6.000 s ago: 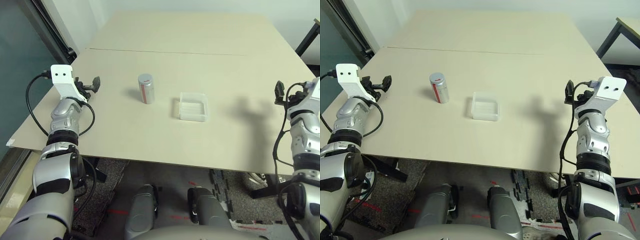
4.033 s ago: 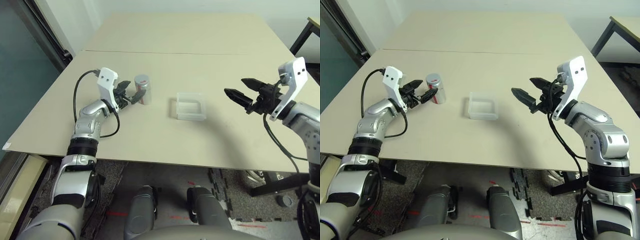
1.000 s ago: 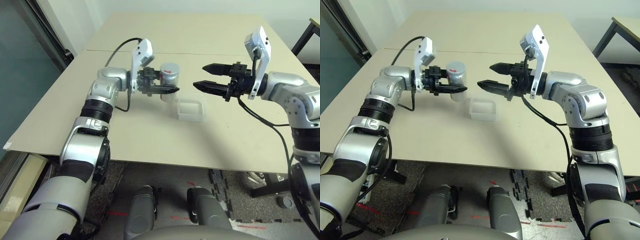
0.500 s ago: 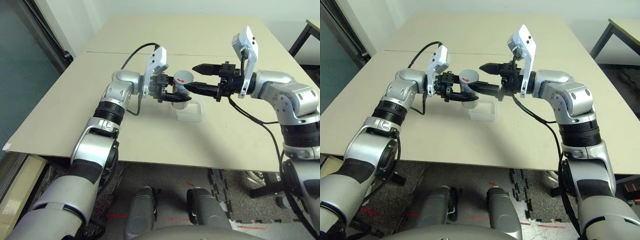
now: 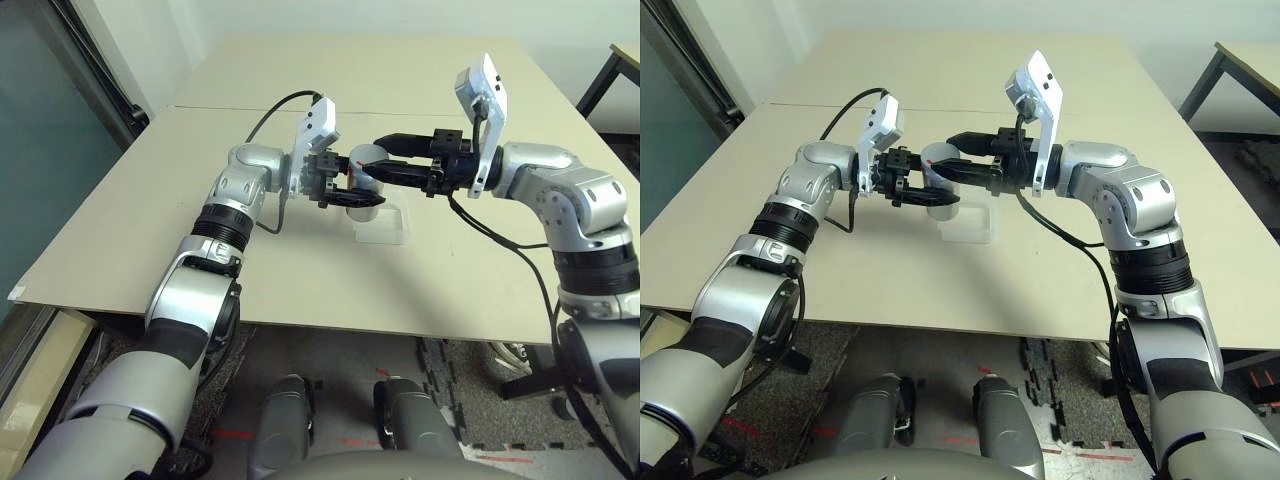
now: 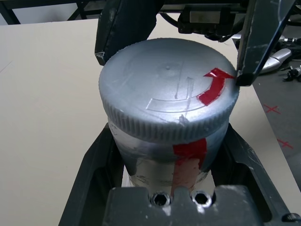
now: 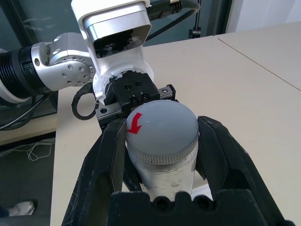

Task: Pour the medicine from the bottle into the box.

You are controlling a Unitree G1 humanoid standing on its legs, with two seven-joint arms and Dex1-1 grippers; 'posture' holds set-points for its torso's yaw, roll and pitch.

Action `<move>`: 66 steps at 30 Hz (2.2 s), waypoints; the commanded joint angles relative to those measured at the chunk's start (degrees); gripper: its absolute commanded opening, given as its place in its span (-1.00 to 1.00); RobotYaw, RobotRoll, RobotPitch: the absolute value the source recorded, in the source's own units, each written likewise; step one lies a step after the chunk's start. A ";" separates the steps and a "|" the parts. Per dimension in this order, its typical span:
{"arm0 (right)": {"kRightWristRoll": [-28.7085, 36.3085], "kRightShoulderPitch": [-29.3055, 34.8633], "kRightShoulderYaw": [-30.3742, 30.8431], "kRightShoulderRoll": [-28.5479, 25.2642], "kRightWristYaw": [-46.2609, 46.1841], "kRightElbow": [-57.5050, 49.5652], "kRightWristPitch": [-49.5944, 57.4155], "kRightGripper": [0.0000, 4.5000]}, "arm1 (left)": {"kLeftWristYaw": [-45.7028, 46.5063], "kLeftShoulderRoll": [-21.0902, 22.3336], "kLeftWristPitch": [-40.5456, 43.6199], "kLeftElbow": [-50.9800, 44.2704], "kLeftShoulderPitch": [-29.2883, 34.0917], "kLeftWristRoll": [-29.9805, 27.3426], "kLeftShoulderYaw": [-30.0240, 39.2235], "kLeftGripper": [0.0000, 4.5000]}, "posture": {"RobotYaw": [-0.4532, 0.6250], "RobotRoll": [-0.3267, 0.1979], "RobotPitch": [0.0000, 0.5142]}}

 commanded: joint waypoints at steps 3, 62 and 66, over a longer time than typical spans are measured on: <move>-0.34 0.03 1.20 -0.07 0.95 -1.31 -0.11 0.11 | -0.83 -0.60 1.46 -0.40 -2.23 -0.58 -0.03 0.21 | -0.33 0.25 -0.71; -8.70 -7.00 -3.02 -6.60 13.58 8.94 1.00 1.00 | -1.10 3.16 7.64 -10.78 2.12 -2.90 -3.17 0.19 | -0.29 0.25 -0.74; -6.86 -5.50 -2.41 -6.89 11.55 3.54 4.33 1.00 | -0.85 3.50 6.01 -7.36 1.46 -2.20 -3.38 0.19 | -0.29 0.25 -0.76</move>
